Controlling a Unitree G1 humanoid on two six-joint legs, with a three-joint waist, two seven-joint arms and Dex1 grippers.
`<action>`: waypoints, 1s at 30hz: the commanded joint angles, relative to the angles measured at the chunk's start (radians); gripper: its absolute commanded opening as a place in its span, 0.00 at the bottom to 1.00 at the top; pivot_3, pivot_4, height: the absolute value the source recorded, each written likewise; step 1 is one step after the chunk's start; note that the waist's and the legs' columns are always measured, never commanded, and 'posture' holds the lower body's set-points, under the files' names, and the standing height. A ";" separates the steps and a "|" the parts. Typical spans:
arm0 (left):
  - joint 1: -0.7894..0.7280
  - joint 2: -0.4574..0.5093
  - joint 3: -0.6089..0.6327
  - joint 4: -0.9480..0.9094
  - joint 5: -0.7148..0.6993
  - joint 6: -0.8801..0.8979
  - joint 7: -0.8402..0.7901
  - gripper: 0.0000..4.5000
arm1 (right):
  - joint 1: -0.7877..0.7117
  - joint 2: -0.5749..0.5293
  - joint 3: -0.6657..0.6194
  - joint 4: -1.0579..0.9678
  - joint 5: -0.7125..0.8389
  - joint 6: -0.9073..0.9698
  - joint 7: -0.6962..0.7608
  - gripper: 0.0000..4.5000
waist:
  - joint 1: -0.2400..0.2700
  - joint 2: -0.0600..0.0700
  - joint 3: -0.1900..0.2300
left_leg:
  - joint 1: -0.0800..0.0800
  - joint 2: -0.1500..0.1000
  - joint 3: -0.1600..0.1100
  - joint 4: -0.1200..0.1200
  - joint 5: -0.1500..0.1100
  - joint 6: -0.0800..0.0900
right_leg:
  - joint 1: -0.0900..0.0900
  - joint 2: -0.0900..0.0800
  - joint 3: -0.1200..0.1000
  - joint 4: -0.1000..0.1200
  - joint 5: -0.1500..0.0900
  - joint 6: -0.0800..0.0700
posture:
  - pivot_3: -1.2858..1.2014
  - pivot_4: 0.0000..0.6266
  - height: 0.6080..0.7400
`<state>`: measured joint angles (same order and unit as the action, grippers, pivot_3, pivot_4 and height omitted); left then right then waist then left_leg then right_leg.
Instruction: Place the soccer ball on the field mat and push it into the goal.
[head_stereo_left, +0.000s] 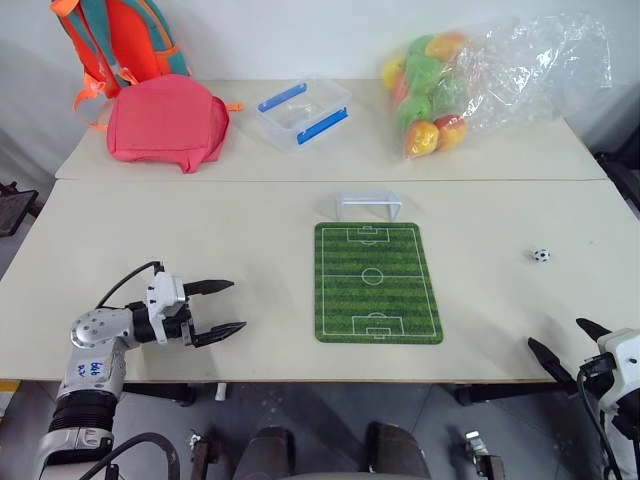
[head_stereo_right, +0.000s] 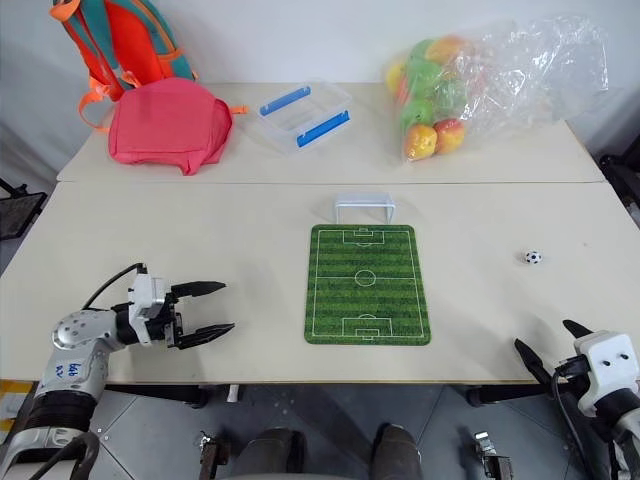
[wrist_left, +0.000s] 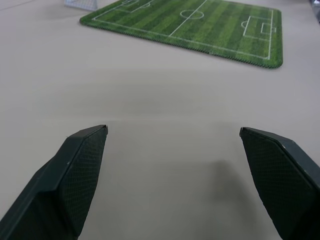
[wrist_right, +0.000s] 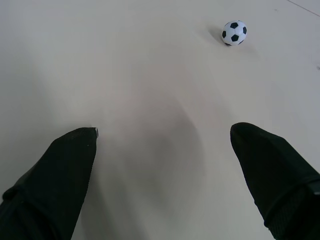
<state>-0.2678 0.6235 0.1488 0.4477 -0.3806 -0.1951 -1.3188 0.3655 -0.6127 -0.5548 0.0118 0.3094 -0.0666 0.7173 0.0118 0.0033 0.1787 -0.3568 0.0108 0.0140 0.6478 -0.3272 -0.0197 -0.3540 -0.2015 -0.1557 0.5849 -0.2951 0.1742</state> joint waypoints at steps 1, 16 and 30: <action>-0.001 0.028 0.023 -0.019 -0.010 0.052 0.035 1.00 | 0.013 -0.020 -0.020 -0.013 0.014 0.002 0.012 0.99 | 0.000 0.000 0.000 | 0.000 0.000 0.000 0.000 0.000 0.000 | 0.000 0.000 0.000 0.000 0.000 0.000 | 0.52 0.24 1.00; -0.080 -0.013 0.016 -0.133 -0.083 0.184 0.057 1.00 | -0.087 -0.095 -0.134 -0.246 0.182 0.364 -0.117 0.99 | 0.003 0.000 0.000 | -0.001 0.000 0.000 0.002 0.000 0.000 | -0.001 0.000 0.001 0.001 0.000 -0.001 | 0.52 0.24 1.00; -0.093 -0.098 -0.040 -0.335 -0.107 0.258 0.098 1.00 | -0.583 -0.181 0.100 0.169 0.060 0.404 -0.123 0.99 | 0.003 -0.001 0.001 | -0.004 0.001 0.002 0.004 0.000 0.000 | -0.004 0.002 0.001 0.001 0.001 -0.002 | 0.52 0.24 1.00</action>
<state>-0.3671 0.5218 0.0986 0.1517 -0.4677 0.0608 -1.2271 -0.2108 -0.7757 -0.4424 0.1716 0.3799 0.3679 0.5875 0.0146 0.0027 0.1795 -0.3608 0.0122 0.0157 0.6515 -0.3270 -0.0201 -0.3579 -0.1997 -0.1546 0.5863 -0.2940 0.1726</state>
